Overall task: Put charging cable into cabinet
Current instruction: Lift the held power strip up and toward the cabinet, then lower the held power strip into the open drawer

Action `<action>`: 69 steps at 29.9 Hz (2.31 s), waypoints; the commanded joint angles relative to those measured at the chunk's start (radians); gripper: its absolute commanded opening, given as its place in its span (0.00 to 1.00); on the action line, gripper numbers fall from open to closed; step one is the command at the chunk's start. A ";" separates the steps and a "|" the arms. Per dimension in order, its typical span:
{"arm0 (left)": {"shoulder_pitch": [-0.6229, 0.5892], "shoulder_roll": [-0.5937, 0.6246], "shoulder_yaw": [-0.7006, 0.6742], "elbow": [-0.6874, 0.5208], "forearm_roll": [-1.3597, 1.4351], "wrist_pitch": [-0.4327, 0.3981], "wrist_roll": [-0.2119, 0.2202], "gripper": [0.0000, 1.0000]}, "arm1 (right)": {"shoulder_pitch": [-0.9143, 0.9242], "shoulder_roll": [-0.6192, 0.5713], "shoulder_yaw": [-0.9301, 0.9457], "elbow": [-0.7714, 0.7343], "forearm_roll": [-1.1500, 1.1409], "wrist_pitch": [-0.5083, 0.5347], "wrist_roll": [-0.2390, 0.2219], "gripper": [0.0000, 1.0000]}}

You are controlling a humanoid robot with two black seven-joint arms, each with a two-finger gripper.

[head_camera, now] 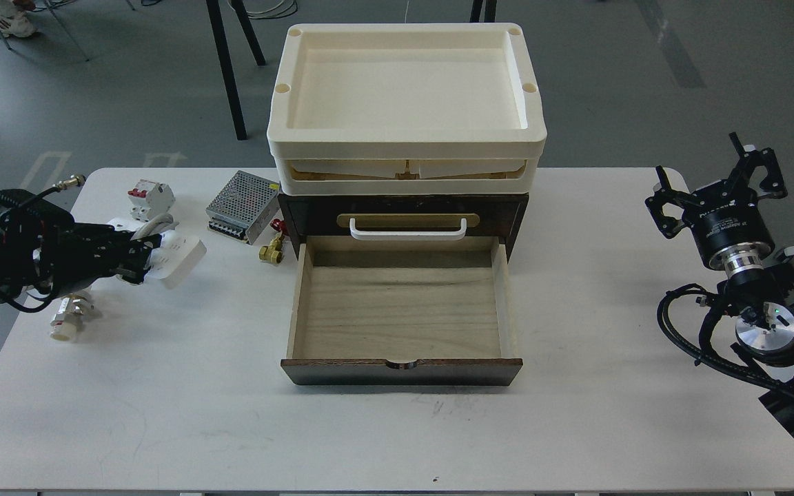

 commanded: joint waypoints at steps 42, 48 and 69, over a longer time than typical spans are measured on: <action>-0.545 0.283 0.008 -0.740 -0.187 -0.473 -0.131 0.07 | -0.001 0.002 0.000 0.001 0.000 -0.001 0.000 1.00; -0.533 0.326 0.010 -0.740 -0.190 -0.478 -0.131 0.06 | -0.001 0.002 0.000 0.001 0.000 -0.001 0.000 1.00; -0.251 -0.180 0.008 -0.610 -0.284 -0.478 -0.003 0.08 | -0.001 0.002 0.000 0.002 0.000 -0.001 0.000 1.00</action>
